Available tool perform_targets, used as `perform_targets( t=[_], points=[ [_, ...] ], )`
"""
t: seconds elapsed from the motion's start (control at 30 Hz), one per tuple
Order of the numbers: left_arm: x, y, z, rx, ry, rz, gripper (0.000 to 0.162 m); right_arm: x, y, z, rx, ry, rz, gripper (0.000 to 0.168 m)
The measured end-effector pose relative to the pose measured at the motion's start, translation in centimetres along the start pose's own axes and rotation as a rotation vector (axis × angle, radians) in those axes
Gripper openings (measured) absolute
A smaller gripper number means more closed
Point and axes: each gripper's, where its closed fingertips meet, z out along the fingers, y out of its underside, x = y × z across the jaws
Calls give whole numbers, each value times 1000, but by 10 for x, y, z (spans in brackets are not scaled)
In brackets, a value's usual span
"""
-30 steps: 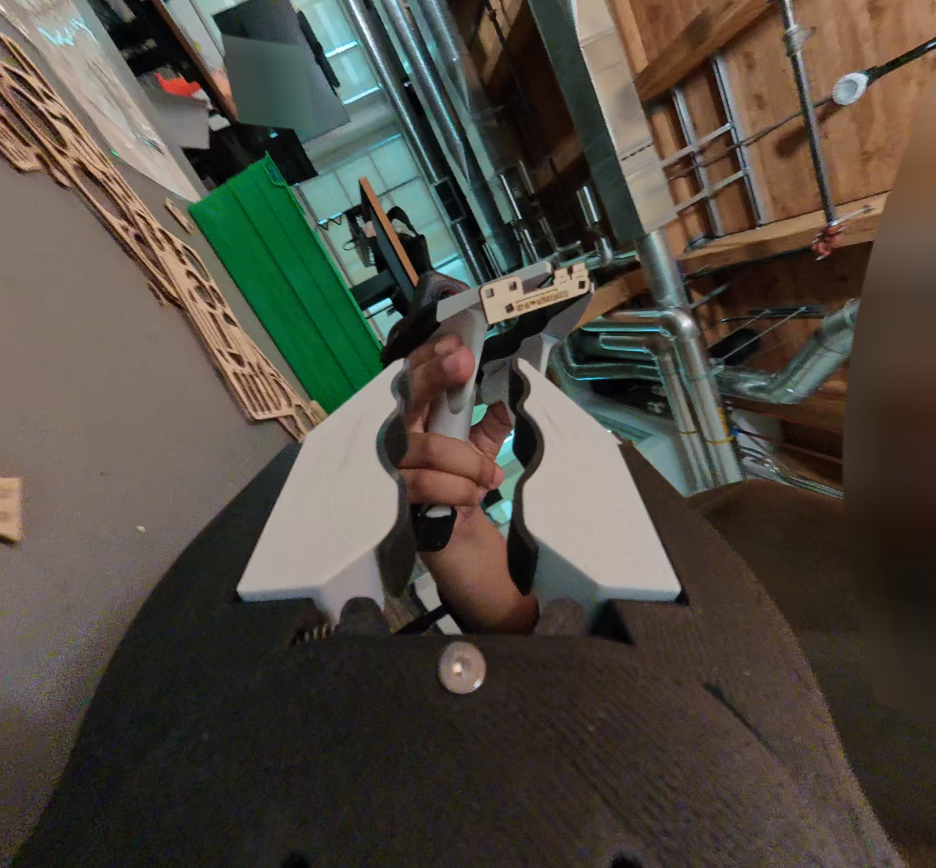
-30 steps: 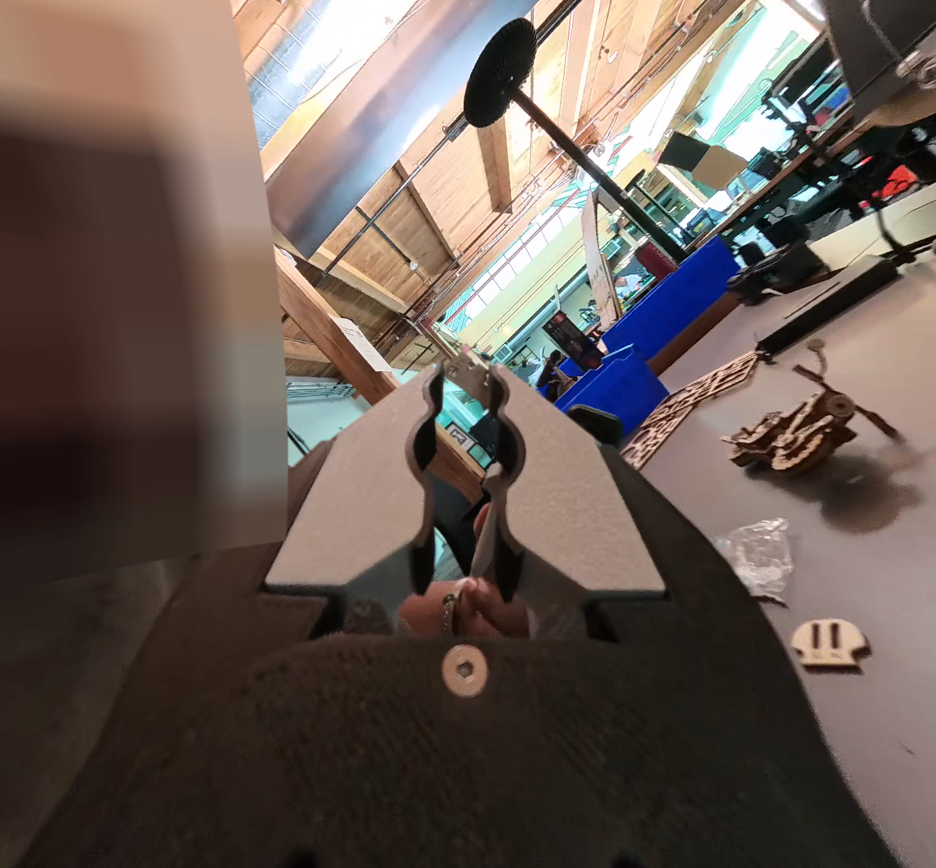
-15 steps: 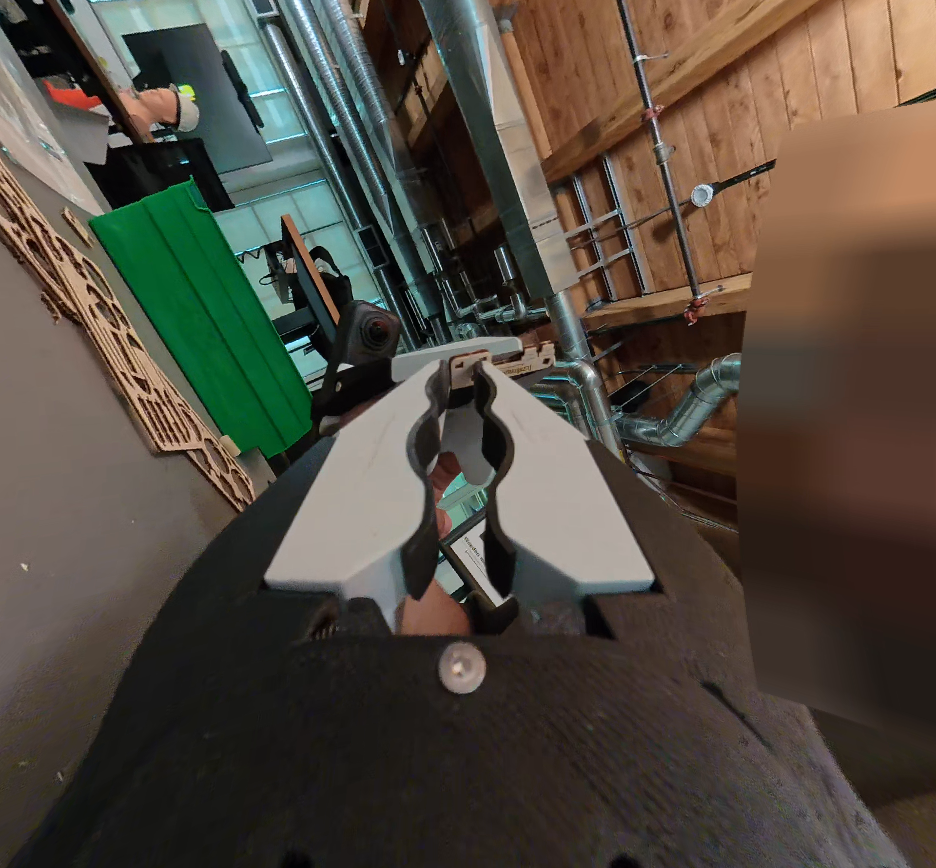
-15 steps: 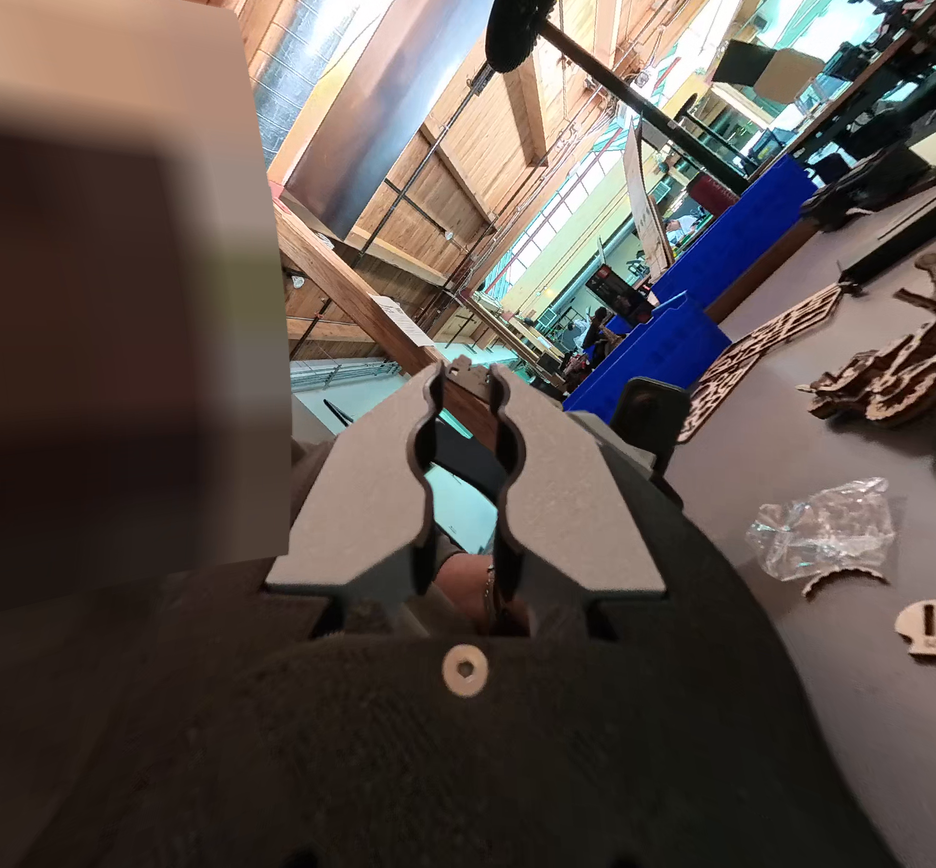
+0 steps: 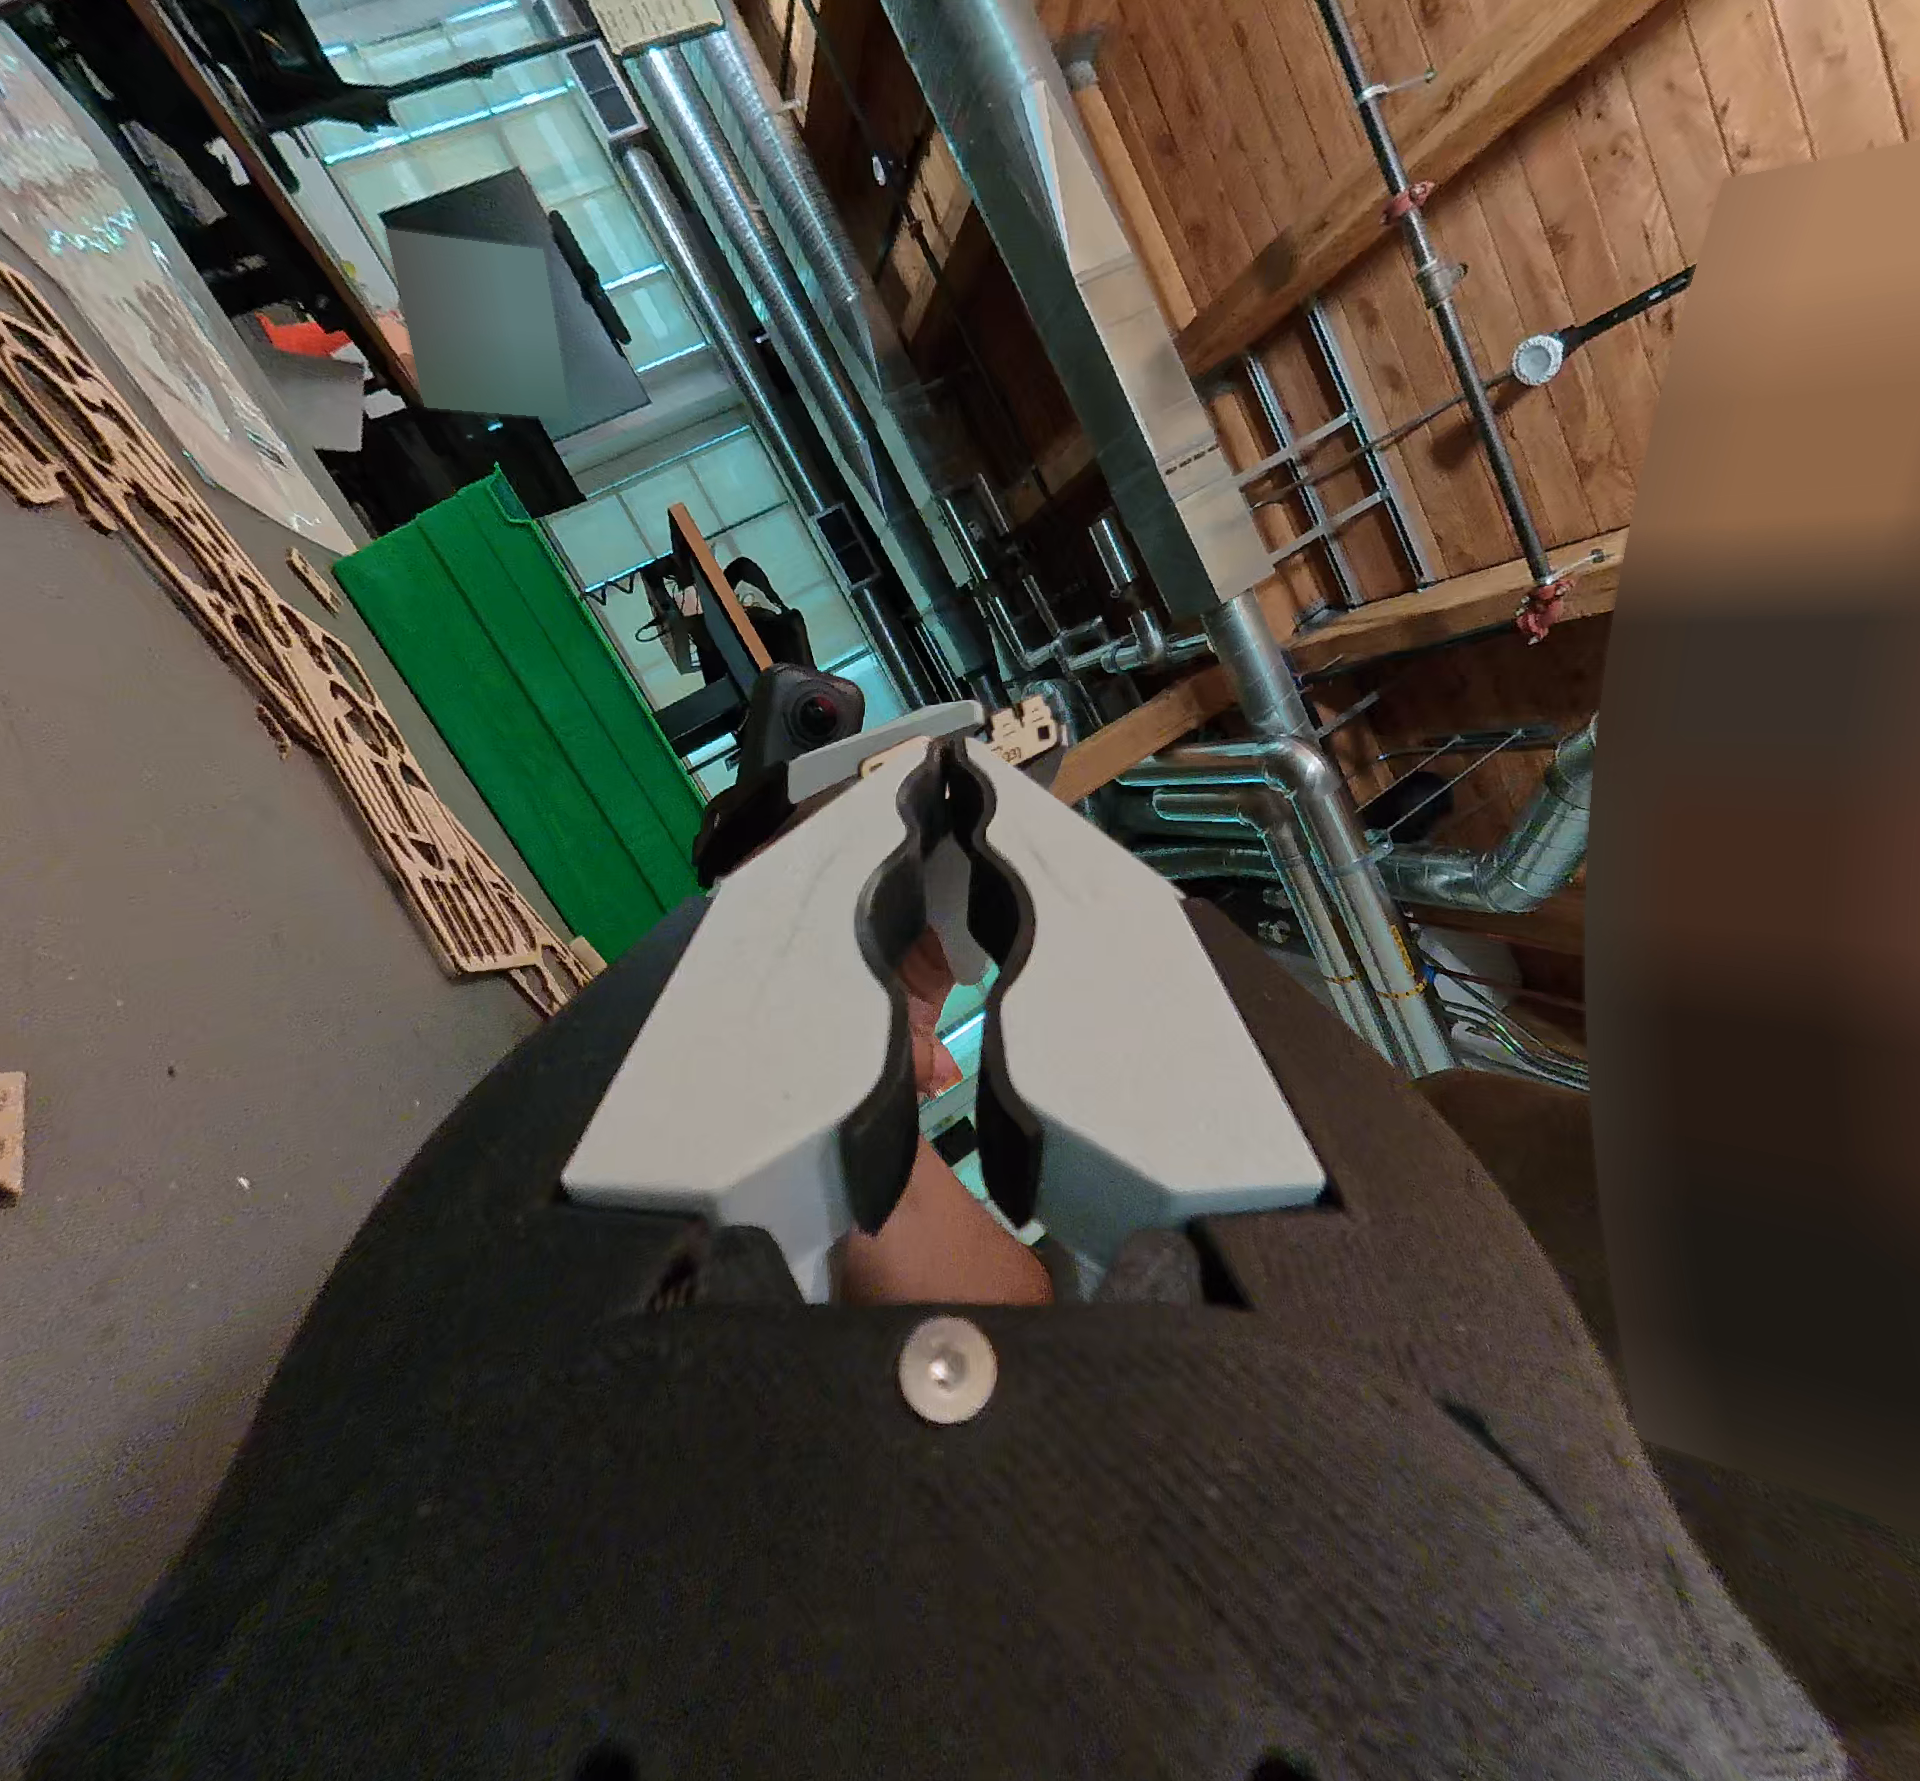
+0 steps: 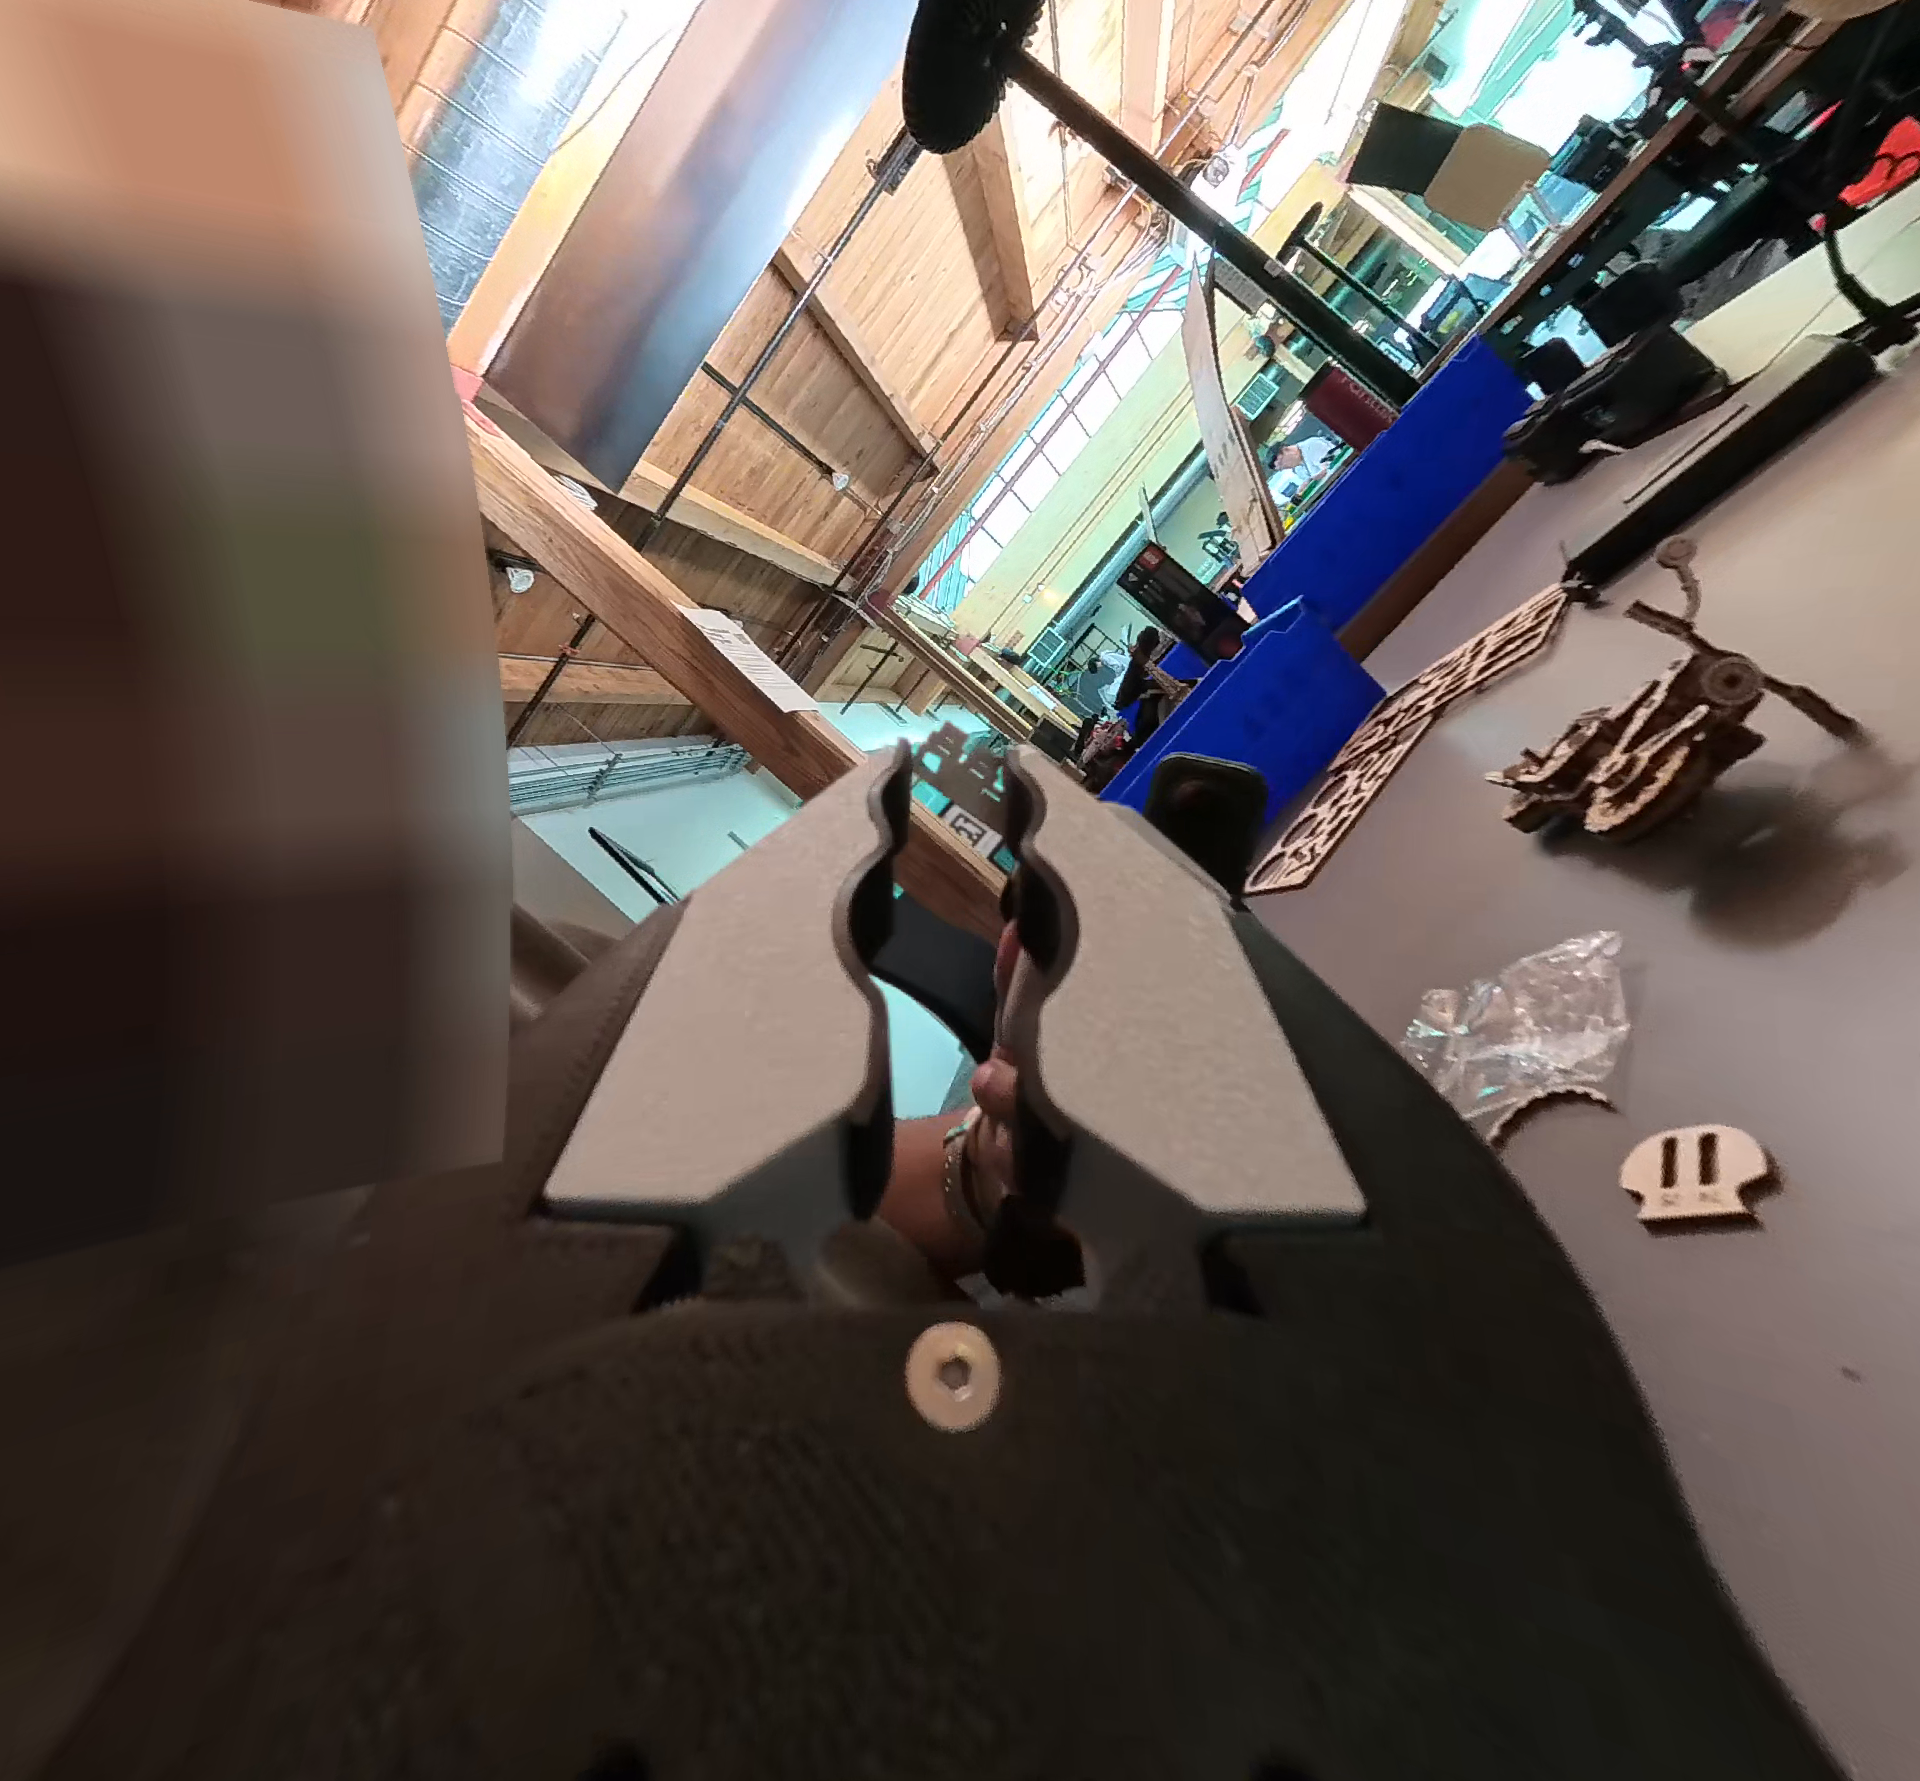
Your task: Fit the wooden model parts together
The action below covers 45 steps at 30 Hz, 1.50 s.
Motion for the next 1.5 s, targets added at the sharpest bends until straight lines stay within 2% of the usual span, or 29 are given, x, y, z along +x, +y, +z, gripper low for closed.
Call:
perform_targets(
  t=[0.17,0.27,0.33,0.43,0.5,0.57,0.8,1.07,1.13,1.23,1.5],
  points=[
    [-7,-2,-3,2,-41,11,0,3,-2,-3,4,16,-11,14],
    [-9,2,-1,-38,-51,-3,23,7,2,-3,-45,69,-85,14],
    [-13,6,0,-81,-73,-13,45,12,8,-4,-109,145,-209,14],
    [-20,14,1,-147,-126,12,63,14,15,-5,-213,247,-448,15],
    [-22,20,2,-187,-136,19,71,14,19,-5,-271,295,-578,14],
    [-19,24,4,-201,-116,2,73,13,22,-5,-293,307,-626,14],
    [-2,25,7,-176,8,-40,74,-3,24,-3,-272,191,-553,15],
    [5,39,11,-238,33,12,77,-17,34,3,-305,107,-552,15],
    [8,39,11,-238,52,2,72,-16,36,3,-315,109,-554,15],
    [15,38,10,-236,97,-3,54,-14,37,2,-322,118,-558,15],
    [14,36,10,-227,93,23,49,-14,37,2,-326,119,-543,16]
  ],
)
